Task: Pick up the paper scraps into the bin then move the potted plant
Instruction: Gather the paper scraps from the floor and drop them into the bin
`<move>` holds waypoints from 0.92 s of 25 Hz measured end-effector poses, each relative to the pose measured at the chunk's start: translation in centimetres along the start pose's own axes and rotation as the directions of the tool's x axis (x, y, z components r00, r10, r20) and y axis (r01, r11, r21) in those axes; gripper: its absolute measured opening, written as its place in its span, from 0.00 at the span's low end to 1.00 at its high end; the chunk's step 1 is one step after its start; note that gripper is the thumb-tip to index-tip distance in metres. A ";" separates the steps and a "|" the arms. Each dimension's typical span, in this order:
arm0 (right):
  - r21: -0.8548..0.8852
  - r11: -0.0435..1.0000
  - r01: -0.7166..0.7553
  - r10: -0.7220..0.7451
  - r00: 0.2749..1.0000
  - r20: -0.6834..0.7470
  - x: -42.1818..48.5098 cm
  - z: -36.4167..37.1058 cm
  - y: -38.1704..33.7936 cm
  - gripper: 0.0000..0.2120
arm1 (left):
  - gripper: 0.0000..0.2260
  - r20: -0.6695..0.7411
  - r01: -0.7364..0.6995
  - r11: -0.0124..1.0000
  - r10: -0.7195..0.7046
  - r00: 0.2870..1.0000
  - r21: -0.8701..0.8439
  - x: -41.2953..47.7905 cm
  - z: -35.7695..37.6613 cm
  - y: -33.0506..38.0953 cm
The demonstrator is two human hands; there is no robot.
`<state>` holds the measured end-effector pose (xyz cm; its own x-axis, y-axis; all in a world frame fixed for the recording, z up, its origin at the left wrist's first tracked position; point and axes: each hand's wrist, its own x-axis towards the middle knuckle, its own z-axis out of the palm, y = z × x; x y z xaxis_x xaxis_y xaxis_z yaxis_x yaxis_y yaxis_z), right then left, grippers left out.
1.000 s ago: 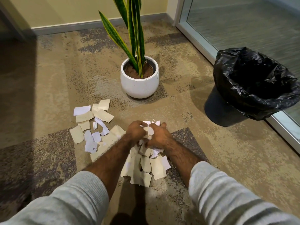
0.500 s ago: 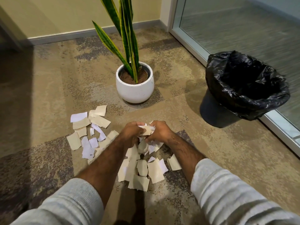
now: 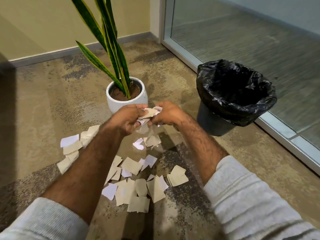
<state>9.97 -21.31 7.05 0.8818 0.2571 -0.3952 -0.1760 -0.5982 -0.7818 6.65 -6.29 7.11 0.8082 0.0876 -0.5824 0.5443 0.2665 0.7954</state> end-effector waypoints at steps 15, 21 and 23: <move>0.005 0.984 0.176 -0.148 0.841 -0.520 -7.8 -23.9 0.2 0.17 | 0.16 0.284 -0.398 0.917 0.377 0.882 0.020 -2.6 24.1 10.1; -0.097 0.992 -0.079 0.004 0.794 -0.608 -5.8 -24.7 7.4 0.12 | 0.09 0.277 -0.352 0.905 0.284 0.918 0.239 1.3 29.8 5.1; -0.129 0.977 -0.169 0.053 0.781 -0.622 -4.7 -24.9 8.9 0.11 | 0.07 0.264 -0.335 0.894 0.260 0.929 0.299 2.2 30.6 4.3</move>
<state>15.11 -46.70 13.97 0.9516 -0.3032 -0.0505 -0.2649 -0.7257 -0.6349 17.62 -34.35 14.38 0.9516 -0.1027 -0.2897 0.2826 -0.0779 0.9561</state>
